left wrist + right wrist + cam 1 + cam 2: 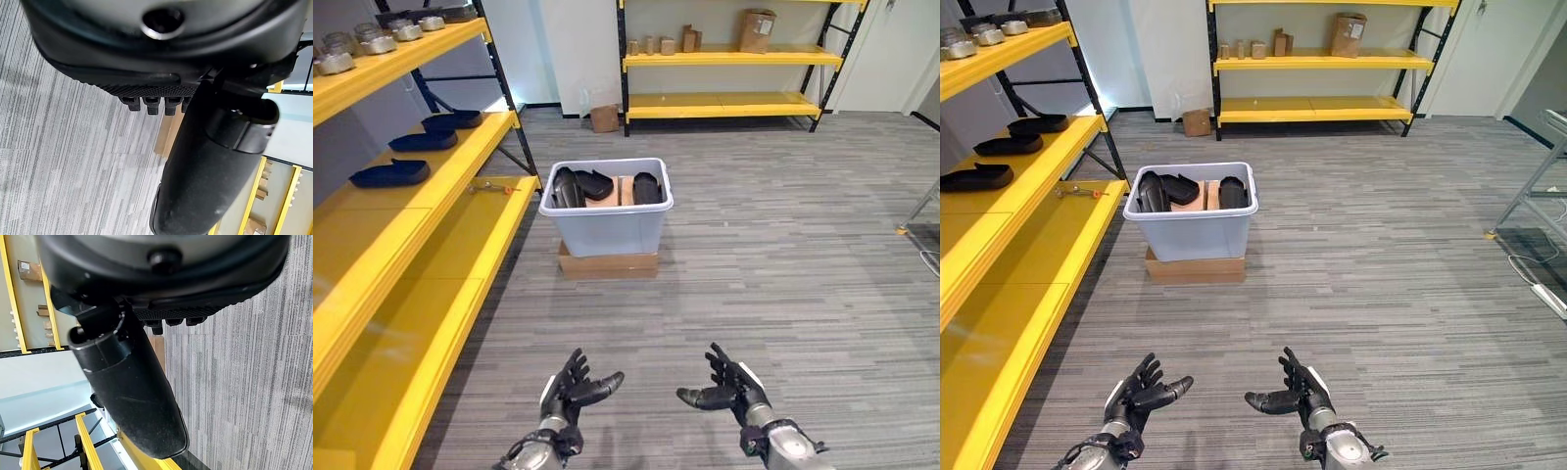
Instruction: Move parts from the plastic box to the shelf.
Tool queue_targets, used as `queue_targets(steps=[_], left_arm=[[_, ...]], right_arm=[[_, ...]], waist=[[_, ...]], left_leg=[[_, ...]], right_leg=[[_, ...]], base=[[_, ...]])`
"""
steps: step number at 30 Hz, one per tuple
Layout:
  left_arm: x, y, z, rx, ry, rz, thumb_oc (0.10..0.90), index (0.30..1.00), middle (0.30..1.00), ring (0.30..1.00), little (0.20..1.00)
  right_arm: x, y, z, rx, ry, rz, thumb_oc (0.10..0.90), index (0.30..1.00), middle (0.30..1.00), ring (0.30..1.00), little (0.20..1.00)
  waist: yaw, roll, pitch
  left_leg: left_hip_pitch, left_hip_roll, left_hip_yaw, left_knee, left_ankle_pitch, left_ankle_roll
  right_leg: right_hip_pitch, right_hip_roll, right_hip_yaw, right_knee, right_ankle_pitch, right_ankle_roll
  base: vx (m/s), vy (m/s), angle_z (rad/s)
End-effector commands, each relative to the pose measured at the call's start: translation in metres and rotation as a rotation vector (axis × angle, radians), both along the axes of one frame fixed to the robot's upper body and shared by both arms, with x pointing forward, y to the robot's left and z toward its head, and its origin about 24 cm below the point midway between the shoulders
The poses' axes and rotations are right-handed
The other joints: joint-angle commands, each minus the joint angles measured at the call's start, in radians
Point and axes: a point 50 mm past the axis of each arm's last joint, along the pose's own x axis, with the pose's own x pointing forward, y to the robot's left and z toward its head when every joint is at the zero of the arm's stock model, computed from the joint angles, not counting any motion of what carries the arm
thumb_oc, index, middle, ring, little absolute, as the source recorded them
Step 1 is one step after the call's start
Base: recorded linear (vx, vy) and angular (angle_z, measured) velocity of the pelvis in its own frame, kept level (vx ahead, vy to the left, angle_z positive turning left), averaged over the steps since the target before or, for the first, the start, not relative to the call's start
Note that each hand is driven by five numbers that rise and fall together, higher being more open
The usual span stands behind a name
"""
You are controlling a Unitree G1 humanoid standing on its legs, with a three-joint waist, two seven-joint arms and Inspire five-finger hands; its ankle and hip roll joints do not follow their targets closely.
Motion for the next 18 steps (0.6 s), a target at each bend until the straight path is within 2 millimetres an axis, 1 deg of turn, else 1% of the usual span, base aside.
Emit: queue_targets(steps=[1,18], left_arm=[[0.0394,0.0065,0.0393,0.005,-0.254,0.019,0.900,1.000,1.000,1.000,1.000],[0.0386,0.0055,0.0379,0.013,-0.245,0.003,0.900,1.000,1.000,1.000,1.000]], right_arm=[[0.0314,0.0089,0.0289,0.055,-0.197,0.003,0.900,1.000,1.000,1.000,1.000],[0.0321,0.0110,0.0303,0.070,-0.201,0.005,0.900,1.000,1.000,1.000,1.000]], waist=[[0.027,-0.042,-0.002],[0.025,-0.037,0.001]], left_leg=[[0.032,0.103,-0.066,-0.029,0.023,-0.116],[0.034,0.102,-0.064,-0.029,0.021,-0.116]], right_leg=[[-0.015,-0.114,0.003,-0.032,0.105,0.092],[-0.013,-0.117,0.004,-0.032,0.106,0.093]], base=[[0.00,0.000,0.00],[0.00,0.000,0.00]])
